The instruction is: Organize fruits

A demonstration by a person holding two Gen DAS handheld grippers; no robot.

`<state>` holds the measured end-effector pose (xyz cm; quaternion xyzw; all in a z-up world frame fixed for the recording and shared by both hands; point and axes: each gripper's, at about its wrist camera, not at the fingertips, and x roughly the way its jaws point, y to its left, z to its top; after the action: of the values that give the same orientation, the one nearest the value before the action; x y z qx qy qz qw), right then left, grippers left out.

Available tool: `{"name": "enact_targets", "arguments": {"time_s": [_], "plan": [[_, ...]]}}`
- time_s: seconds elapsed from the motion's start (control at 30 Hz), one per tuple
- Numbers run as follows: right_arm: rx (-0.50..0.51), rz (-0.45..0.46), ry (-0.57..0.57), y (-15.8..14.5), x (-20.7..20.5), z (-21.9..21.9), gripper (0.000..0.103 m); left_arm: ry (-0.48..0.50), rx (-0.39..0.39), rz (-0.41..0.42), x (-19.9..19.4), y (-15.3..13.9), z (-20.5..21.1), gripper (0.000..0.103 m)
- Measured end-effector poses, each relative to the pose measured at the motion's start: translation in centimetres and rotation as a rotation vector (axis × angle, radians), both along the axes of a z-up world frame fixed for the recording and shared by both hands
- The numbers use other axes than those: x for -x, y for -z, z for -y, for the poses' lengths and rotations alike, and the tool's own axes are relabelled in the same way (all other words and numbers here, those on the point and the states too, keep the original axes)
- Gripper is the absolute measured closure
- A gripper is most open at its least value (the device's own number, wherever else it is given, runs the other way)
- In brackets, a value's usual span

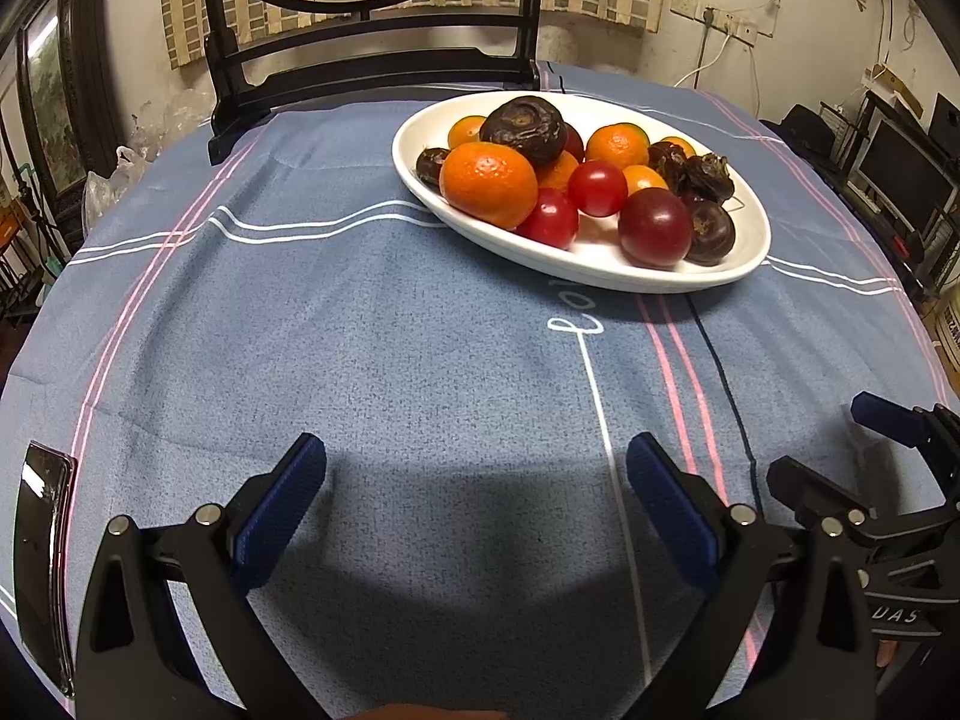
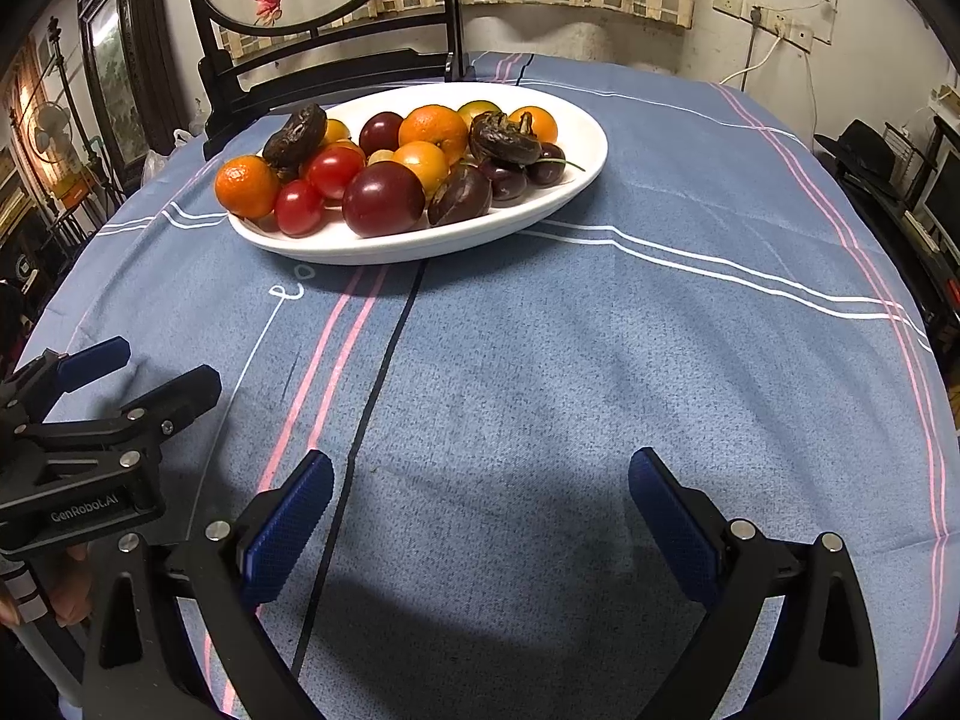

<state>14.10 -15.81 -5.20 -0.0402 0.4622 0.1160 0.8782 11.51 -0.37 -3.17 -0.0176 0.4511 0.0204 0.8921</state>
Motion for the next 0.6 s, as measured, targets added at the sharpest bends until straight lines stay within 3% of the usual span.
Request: {"name": "enact_targets", "arguments": {"time_s": [0.13,0.27,0.43,0.6], "plan": [[-0.001,-0.001,-0.001,0.00,0.00,0.02,0.003,0.013,0.001,0.003,-0.01,0.00,0.12,0.004],[0.001,0.002,-0.002,-0.03,0.02,-0.02,0.003,0.012,-0.018,0.059,0.65,-0.37,0.35,0.004],[0.000,0.002,0.001,-0.10,0.08,0.02,0.003,-0.002,0.010,0.056,0.37,-0.43,-0.12,0.004],[0.005,0.006,-0.002,-0.16,0.06,-0.04,0.003,0.035,-0.020,0.060,0.48,-0.48,0.67,0.004]]}}
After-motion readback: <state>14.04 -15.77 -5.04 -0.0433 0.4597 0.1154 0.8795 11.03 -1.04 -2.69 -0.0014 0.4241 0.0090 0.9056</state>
